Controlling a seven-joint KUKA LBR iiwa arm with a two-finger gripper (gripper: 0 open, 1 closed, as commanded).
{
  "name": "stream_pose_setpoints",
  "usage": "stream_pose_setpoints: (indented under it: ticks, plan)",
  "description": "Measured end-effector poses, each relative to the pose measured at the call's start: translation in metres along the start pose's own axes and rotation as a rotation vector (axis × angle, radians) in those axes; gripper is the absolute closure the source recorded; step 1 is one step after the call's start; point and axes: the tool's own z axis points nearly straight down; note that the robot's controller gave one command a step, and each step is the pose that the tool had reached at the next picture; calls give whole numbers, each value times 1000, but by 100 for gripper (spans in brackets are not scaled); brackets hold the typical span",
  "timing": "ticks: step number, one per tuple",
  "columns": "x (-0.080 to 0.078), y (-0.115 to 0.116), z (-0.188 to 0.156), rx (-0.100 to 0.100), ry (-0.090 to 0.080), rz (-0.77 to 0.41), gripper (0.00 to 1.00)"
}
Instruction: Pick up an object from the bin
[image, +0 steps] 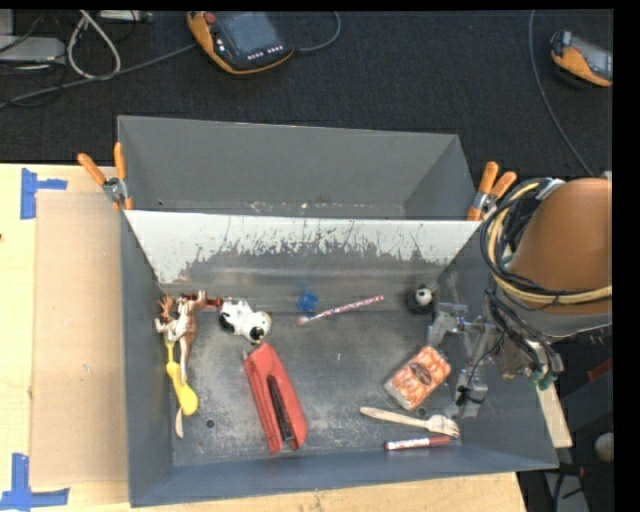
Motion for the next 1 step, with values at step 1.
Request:
stream_pose_setpoints:
  ticks: [1]
  plan:
    - [3, -29, -1, 1, -1, 22, 0]
